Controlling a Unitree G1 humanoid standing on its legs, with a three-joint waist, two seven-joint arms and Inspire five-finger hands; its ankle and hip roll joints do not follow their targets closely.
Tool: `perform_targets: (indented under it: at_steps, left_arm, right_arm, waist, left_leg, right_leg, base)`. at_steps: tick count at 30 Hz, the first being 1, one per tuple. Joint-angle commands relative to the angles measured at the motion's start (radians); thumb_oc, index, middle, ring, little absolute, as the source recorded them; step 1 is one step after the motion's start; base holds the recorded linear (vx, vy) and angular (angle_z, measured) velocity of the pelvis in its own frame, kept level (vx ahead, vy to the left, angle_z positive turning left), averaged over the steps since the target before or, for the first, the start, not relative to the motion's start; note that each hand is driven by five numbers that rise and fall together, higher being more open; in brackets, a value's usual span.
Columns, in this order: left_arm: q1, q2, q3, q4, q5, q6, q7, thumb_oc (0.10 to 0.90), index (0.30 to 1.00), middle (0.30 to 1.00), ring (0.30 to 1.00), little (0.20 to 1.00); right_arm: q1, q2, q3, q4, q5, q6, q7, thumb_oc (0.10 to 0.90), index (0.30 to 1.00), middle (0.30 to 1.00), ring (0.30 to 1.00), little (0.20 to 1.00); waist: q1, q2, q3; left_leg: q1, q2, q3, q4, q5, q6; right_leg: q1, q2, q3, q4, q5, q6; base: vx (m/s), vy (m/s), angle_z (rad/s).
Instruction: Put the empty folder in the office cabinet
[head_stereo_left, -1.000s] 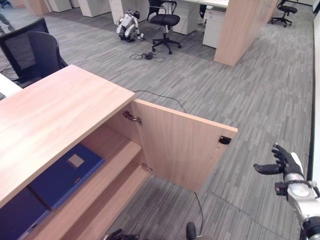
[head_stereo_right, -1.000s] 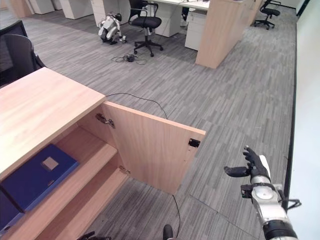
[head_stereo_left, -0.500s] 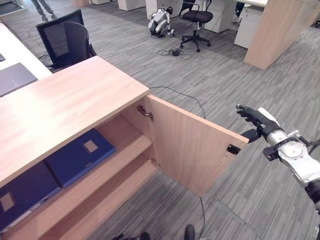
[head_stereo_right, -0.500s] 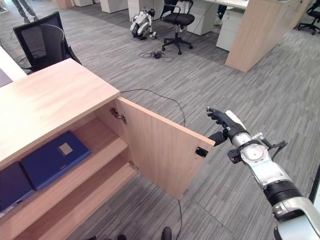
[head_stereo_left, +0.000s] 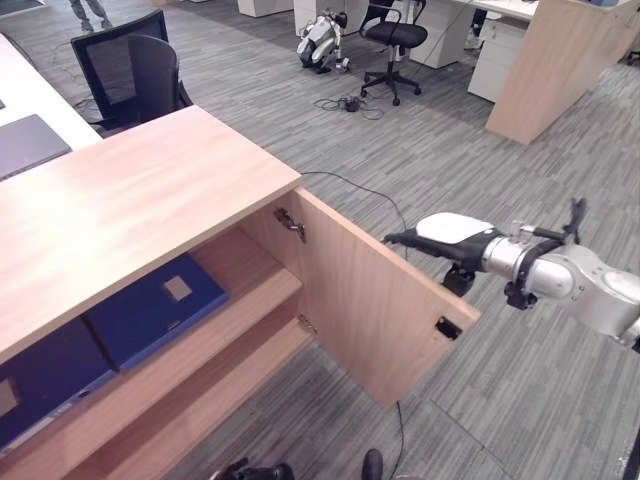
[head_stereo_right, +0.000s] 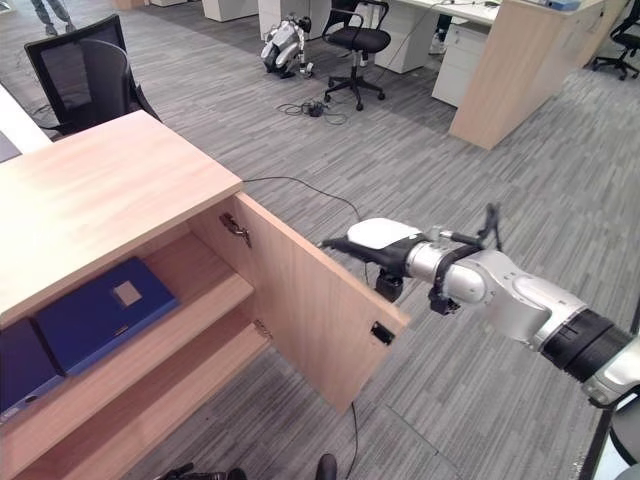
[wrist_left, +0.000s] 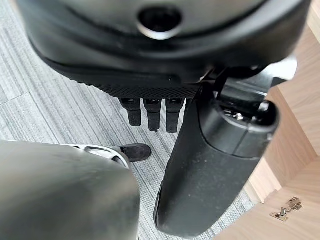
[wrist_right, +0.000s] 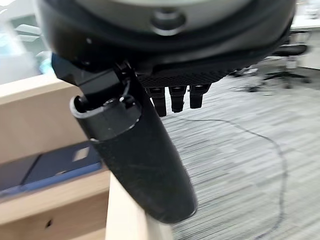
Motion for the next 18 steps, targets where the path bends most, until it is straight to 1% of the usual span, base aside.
perform_targets:
  at_steps: [1,2,3,4,5,6,7,8,9,11,13,16,17,18]
  left_arm:
    - [-0.059,0.068,-0.028,0.013,0.013,-0.038,0.043,0.8,0.9,0.9,0.9,0.9]
    - [-0.059,0.069,-0.028,0.013,0.013,-0.038,0.043,0.8,0.9,0.9,0.9,0.9]
    - [-0.07,0.064,-0.031,0.0,-0.004,-0.043,0.058,0.8,0.9,0.9,0.9,0.9]
    - [-0.07,0.065,-0.031,0.0,-0.004,-0.043,0.058,0.8,0.9,0.9,0.9,0.9]
    - [-0.075,0.065,-0.033,0.003,-0.012,-0.043,0.064,0.8,0.9,0.9,0.9,0.9]
    - [-0.088,0.063,-0.033,0.011,-0.022,-0.047,0.084,0.8,0.9,0.9,0.9,0.9]
    - [-0.092,0.062,-0.031,0.011,-0.027,-0.048,0.094,0.8,0.9,0.9,0.9,0.9]
    - [-0.092,0.063,-0.031,0.011,-0.027,-0.048,0.094,0.8,0.9,0.9,0.9,0.9]
    - [-0.092,0.057,-0.027,0.008,-0.038,-0.054,0.107,0.8,0.9,0.9,0.9,0.9]
    - [-0.082,0.054,-0.018,0.009,-0.047,-0.061,0.118,0.8,0.9,0.9,0.9,0.9]
    - [-0.068,0.05,-0.007,0.008,-0.052,-0.07,0.127,0.8,0.9,0.9,0.9,0.9]
    - [-0.045,0.046,0.009,0.008,-0.057,-0.075,0.13,0.8,0.9,0.9,0.9,0.9]
    - [-0.028,0.046,0.031,0.01,-0.07,-0.078,0.13,0.8,0.9,0.9,0.9,0.9]
    - [-0.018,0.046,0.043,0.007,-0.079,-0.081,0.131,0.8,0.9,0.9,0.9,0.9]
  right_arm:
    - [-0.115,0.178,0.004,-0.067,0.066,-0.069,0.0,0.8,0.9,0.9,0.9,0.9]
    - [-0.115,0.179,0.003,-0.066,0.066,-0.069,0.0,0.8,0.9,0.9,0.9,0.9]
    - [-0.094,0.292,-0.004,-0.037,0.086,-0.055,0.001,0.8,0.9,0.9,0.9,0.9]
    - [-0.094,0.293,-0.004,-0.036,0.086,-0.056,0.001,0.8,0.9,0.9,0.9,0.9]
    - [-0.08,0.362,-0.012,-0.018,0.099,-0.049,-0.002,0.8,0.9,0.9,0.9,0.9]
    - [-0.052,0.456,-0.027,0.009,0.117,-0.038,-0.011,0.8,0.9,0.9,0.9,0.9]
    - [-0.032,0.497,-0.036,0.024,0.123,-0.031,-0.016,0.8,0.9,0.9,0.9,0.9]
    - [-0.032,0.498,-0.036,0.025,0.123,-0.032,-0.016,0.8,0.9,0.9,0.9,0.9]
    - [-0.012,0.576,-0.039,0.049,0.122,-0.025,-0.019,0.8,0.9,0.9,0.9,0.9]
    - [-0.003,0.626,-0.036,0.069,0.12,-0.019,-0.022,0.8,0.9,0.9,0.9,0.9]
    - [0.007,0.662,-0.035,0.085,0.117,-0.017,-0.025,0.8,0.9,0.9,0.9,0.9]
    - [0.028,0.688,-0.042,0.103,0.112,-0.013,-0.031,0.8,0.9,0.9,0.9,0.9]
    - [0.043,0.698,-0.045,0.114,0.109,-0.009,-0.031,0.8,0.9,0.9,0.9,0.9]
    - [0.053,0.702,-0.043,0.117,0.105,-0.009,-0.03,0.8,0.9,0.9,0.9,0.9]
  waist:
    - [0.051,-0.084,-0.03]
    - [0.05,-0.087,-0.032]
    - [0.069,-0.088,-0.022]
    - [0.069,-0.091,-0.024]
    - [0.078,-0.093,-0.019]
    - [0.093,-0.092,-0.01]
    - [0.101,-0.093,-0.005]
    - [0.1,-0.096,-0.007]
    - [0.12,-0.096,0.003]
    - [0.144,-0.092,0.016]
    - [0.163,-0.09,0.023]
    - [0.183,-0.087,0.028]
    - [0.202,-0.081,0.03]
    - [0.211,-0.076,0.032]
  left_leg:
    - [0.049,-0.025,-0.017,0.093,-0.189,0.02]
    - [0.046,-0.027,-0.017,0.092,-0.186,0.021]
    - [0.043,-0.037,-0.026,0.096,-0.194,0.031]
    - [0.039,-0.039,-0.026,0.094,-0.191,0.032]
    - [0.036,-0.046,-0.033,0.095,-0.193,0.039]
    - [0.032,-0.059,-0.047,0.095,-0.199,0.048]
    - [0.026,-0.069,-0.057,0.094,-0.201,0.056]
    - [0.023,-0.071,-0.057,0.093,-0.197,0.056]
    - [0.011,-0.092,-0.076,0.095,-0.199,0.07]
    - [0.003,-0.114,-0.098,0.096,-0.202,0.084]
    - [-0.01,-0.137,-0.115,0.088,-0.193,0.097]
    - [-0.018,-0.17,-0.139,0.07,-0.183,0.114]
    - [-0.023,-0.189,-0.156,0.06,-0.177,0.121]
    - [-0.02,-0.197,-0.167,0.054,-0.176,0.124]
  right_leg:
    - [-0.031,-0.056,0.038,0.051,-0.088,0.08]
    - [-0.034,-0.058,0.038,0.051,-0.087,0.08]
    - [-0.039,-0.072,0.031,0.062,-0.08,0.086]
    - [-0.042,-0.074,0.031,0.061,-0.078,0.086]
    - [-0.046,-0.086,0.025,0.066,-0.072,0.091]
    - [-0.049,-0.103,0.016,0.076,-0.067,0.097]
    - [-0.053,-0.114,0.01,0.08,-0.06,0.101]
    - [-0.057,-0.116,0.01,0.079,-0.058,0.101]
    - [-0.065,-0.138,-0.001,0.085,-0.045,0.11]
    - [-0.07,-0.161,-0.016,0.093,-0.03,0.121]
    - [-0.083,-0.187,-0.028,0.094,-0.012,0.131]
    - [-0.09,-0.218,-0.045,0.095,0.009,0.146]
    - [-0.091,-0.238,-0.057,0.098,0.017,0.153]
    - [-0.086,-0.246,-0.064,0.102,0.016,0.157]
  base:
    - [-0.06,0.075,-0.04]
    - [-0.1,0.173,-0.04]
    - [-0.06,0.098,-0.01]
    - [-0.09,0.151,-0.04]
    - [-0.08,0.145,0.04]
    - [-0.09,0.203,0.07]
    - [-0.07,0.15,0.14]
    - [-0.08,0.173,0.2]
    - [-0.07,0.183,0.24]
    - [-0.07,0.203,0.28]
    - [-0.07,0.184,0.26]
    - [-0.04,0.195,0.32]
    - [-0.01,0.228,0.43]
    - [-0.01,0.173,0.43]
